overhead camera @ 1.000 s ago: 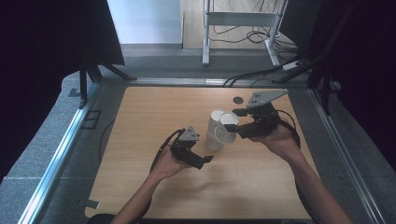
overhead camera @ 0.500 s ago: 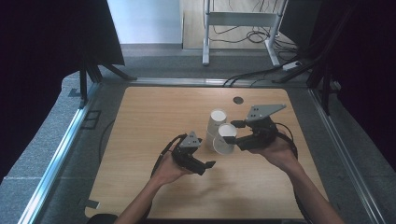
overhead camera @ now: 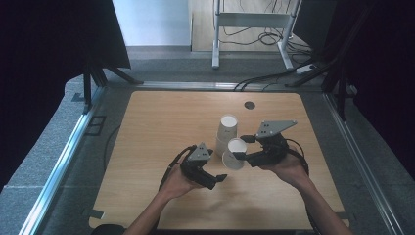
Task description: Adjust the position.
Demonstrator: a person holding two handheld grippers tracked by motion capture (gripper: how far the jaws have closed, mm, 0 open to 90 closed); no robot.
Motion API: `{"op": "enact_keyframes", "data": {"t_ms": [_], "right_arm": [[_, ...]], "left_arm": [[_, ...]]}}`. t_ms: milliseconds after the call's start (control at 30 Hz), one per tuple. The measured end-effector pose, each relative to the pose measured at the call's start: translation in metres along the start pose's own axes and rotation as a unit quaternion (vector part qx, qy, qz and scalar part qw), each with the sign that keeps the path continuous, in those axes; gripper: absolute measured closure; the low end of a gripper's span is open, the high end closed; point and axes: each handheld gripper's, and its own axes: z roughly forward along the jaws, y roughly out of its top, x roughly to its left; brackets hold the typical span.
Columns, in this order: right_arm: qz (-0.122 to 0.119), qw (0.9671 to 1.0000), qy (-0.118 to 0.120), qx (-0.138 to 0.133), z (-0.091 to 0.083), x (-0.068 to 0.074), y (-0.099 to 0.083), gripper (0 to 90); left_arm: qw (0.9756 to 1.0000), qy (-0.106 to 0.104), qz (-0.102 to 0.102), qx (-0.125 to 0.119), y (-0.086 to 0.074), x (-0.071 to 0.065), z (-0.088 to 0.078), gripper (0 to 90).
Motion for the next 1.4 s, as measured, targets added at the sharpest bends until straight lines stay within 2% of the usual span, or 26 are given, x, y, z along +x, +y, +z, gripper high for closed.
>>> {"op": "enact_keyframes", "data": {"t_ms": [333, 600, 733, 1400], "right_arm": [[-0.003, 0.9999, 0.01, -0.004, 0.01, 0.007, -0.013, 37.9], [0.0, 0.9997, 0.025, -0.007, 0.02, 0.014, -0.021, 37.9], [0.002, 0.9995, 0.031, -0.01, 0.024, 0.016, -0.024, 37.9], [0.007, 0.9991, 0.039, -0.013, 0.03, 0.018, -0.03, 37.9]], "left_arm": [[0.9999, -0.011, 0.01, -0.004, -0.006, -0.006, 0.008, 1.6], [0.9999, -0.01, 0.011, -0.006, -0.014, -0.009, 0.016, 3.0], [0.9998, -0.01, 0.02, 0.001, -0.018, -0.009, 0.019, 4.3], [0.9996, -0.017, 0.022, -0.009, -0.024, -0.011, 0.025, 18.1]]}}
